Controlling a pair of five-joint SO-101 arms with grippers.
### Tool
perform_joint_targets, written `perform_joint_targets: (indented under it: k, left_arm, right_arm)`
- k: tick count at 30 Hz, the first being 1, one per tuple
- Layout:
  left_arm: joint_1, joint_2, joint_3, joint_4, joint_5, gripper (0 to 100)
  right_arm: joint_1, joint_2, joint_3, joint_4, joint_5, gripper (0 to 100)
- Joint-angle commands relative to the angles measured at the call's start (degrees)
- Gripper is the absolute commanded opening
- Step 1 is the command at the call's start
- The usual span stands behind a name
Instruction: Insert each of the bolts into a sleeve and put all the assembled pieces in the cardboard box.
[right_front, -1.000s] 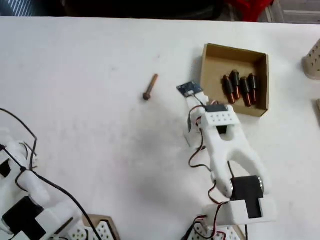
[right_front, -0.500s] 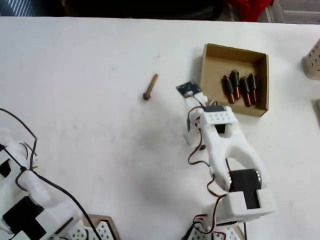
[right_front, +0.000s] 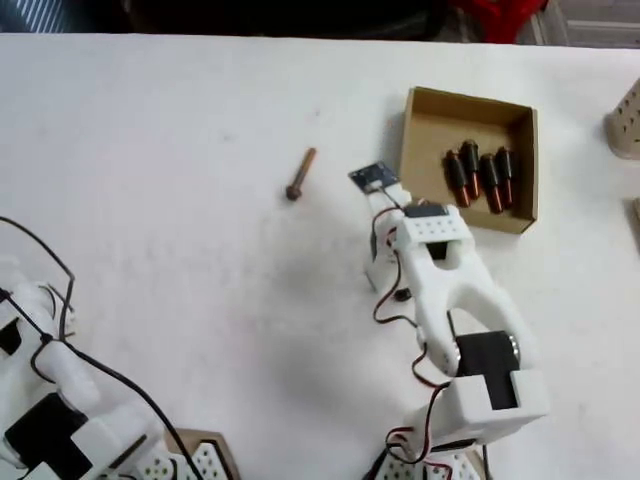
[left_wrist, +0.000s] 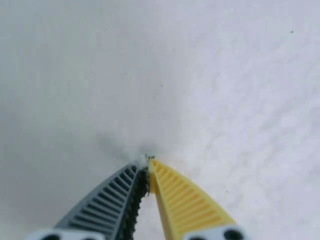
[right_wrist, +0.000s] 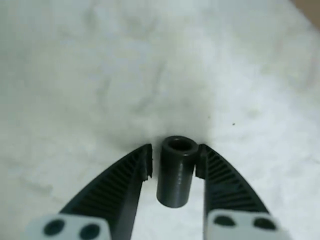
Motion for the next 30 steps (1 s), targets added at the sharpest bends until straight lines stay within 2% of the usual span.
perform_joint_targets:
  k: [1,11,22,26,30]
  left_arm:
    - [1.0,-0.2,-0.2,-1.0,-0.6,2]
    - [1.0,-0.2,-0.2,-1.0,-0.6,2]
    - [1.0,-0.2,-0.2,-1.0,-0.6,2]
    - [1.0,-0.2,-0.2,-1.0,-0.6,2]
    - [1.0,-0.2,-0.2,-1.0,-0.6,2]
  right_arm:
    - [0.1,-2.2,-1.9,1.0,0.7,11.4]
    - [0.2,-8.7,-0.9,4.6,0.7,10.5]
    - [0.0,-7.3,7.0,-6.8,0.8,10.0]
    - [0.3,-3.3,5.0,-7.3,0.8,1.5]
    - [1.9,-1.2,1.9,-5.2,0.7,1.5]
